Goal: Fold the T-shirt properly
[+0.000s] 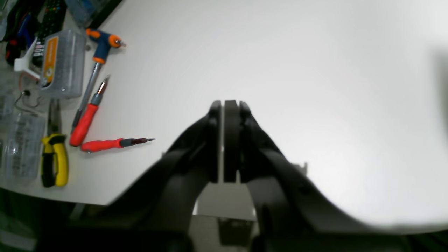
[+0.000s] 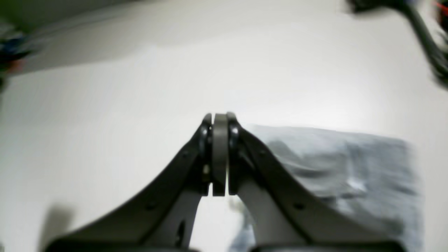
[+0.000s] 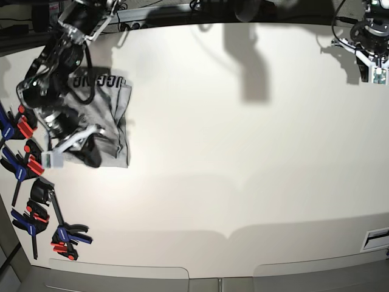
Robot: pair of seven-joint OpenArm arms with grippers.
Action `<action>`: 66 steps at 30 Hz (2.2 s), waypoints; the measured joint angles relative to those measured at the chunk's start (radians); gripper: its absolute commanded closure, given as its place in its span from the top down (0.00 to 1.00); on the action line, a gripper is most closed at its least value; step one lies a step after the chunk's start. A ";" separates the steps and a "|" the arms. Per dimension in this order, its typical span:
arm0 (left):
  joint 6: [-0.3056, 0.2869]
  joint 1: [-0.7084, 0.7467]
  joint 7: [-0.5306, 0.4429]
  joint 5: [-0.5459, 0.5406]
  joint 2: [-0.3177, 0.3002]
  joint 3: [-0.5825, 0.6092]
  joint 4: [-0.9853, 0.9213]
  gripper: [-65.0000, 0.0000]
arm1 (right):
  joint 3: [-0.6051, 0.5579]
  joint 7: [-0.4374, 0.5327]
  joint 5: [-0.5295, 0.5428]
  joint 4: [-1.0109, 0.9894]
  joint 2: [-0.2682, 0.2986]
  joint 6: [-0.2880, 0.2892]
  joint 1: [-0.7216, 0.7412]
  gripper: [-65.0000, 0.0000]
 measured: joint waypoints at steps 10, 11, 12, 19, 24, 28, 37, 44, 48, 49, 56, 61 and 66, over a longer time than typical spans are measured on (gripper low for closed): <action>-0.063 0.108 0.000 -0.007 0.076 0.000 0.002 0.00 | 0.000 -0.010 0.039 0.262 -0.057 0.026 -0.340 0.00; -0.069 0.131 -0.001 -0.004 0.079 0.000 0.002 0.00 | 0.000 -0.011 0.037 0.291 -0.058 0.026 -0.378 0.00; -0.071 0.152 -0.002 0.003 0.077 0.000 0.002 0.00 | 0.000 -0.015 0.037 0.319 -0.057 0.027 -0.417 0.00; -0.103 0.304 0.063 0.045 0.074 -0.002 0.004 0.00 | -0.001 -0.063 0.045 0.463 -0.057 0.030 -0.653 0.00; -0.133 0.439 0.102 -0.034 0.071 -0.004 0.004 0.00 | -0.002 -0.089 0.058 0.468 -0.054 0.030 -0.807 0.00; -0.245 0.482 0.092 -0.154 0.071 -0.003 -0.069 0.00 | -0.036 -0.085 0.144 0.465 -0.006 0.030 -0.970 0.00; -0.402 0.384 -0.051 -0.286 0.071 0.023 -0.472 0.00 | -0.227 0.101 -0.069 0.283 0.008 0.029 -1.052 0.00; -0.410 0.192 -0.086 -0.284 0.073 0.213 -0.818 0.00 | -0.481 0.248 -0.221 -0.112 0.054 0.025 -1.008 0.00; -0.413 0.068 -0.110 -0.242 0.085 0.341 -0.991 0.00 | -0.587 0.259 -0.289 -0.347 0.075 -0.043 -0.893 0.00; -0.413 0.040 -0.116 -0.212 0.091 0.365 -1.030 0.00 | -0.604 0.264 -0.306 -0.403 0.077 -0.079 -0.862 0.00; -0.412 -0.122 -0.348 -0.022 0.154 0.434 -1.243 0.00 | -0.703 0.519 -0.369 -0.712 0.078 -0.279 -0.665 0.00; -0.407 -0.215 -0.541 0.109 0.163 0.433 -1.355 0.00 | -0.783 0.694 -0.329 -0.895 0.051 -0.470 -0.500 0.00; -0.278 -0.312 -0.568 0.140 0.168 0.433 -1.467 0.00 | -0.814 0.654 -0.277 -1.120 -0.004 -0.574 -0.325 0.00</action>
